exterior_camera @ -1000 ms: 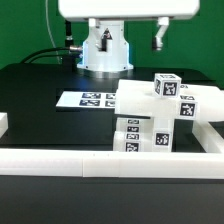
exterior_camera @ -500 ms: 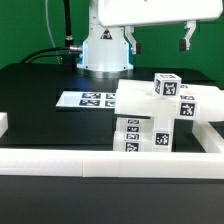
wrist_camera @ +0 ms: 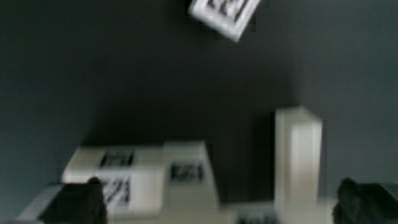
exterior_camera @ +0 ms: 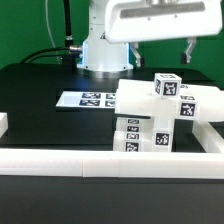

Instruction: Assemble chair

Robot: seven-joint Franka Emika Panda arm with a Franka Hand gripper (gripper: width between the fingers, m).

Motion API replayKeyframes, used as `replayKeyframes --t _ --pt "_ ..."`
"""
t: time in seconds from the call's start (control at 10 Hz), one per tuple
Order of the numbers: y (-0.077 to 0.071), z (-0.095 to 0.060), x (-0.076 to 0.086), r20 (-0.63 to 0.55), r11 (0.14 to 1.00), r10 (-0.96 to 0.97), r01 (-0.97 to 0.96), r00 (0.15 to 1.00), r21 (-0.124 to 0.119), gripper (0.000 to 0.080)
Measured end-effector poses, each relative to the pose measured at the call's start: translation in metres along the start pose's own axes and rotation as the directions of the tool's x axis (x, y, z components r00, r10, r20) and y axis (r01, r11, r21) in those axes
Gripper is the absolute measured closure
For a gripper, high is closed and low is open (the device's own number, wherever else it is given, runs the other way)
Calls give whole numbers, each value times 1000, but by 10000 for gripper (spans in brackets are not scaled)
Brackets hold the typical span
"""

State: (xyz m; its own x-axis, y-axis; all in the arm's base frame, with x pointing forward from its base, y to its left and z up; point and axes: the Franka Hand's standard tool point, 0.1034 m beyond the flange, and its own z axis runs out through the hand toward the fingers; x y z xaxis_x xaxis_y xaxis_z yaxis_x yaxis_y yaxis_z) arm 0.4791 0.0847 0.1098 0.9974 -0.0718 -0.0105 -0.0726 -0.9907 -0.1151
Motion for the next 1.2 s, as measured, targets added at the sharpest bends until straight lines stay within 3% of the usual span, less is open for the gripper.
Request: replayKeyframes --t 0.1,0.2,0.3,0.6,0.8,1.2 --pt "0 -1 -4 116 1000 10 -11 993 11 151" --pt "1 -5 7 88 1000 13 -15 996 12 151" --pt "-1 0 1 89 1000 26 -27 996 7 151" --pt "-18 43 -39 62 999 35 -33 997 -30 151" --pt "-15 68 -49 29 999 20 -19 999 -49 151" --pt "-15 70 -50 37 999 22 -20 999 -50 151"
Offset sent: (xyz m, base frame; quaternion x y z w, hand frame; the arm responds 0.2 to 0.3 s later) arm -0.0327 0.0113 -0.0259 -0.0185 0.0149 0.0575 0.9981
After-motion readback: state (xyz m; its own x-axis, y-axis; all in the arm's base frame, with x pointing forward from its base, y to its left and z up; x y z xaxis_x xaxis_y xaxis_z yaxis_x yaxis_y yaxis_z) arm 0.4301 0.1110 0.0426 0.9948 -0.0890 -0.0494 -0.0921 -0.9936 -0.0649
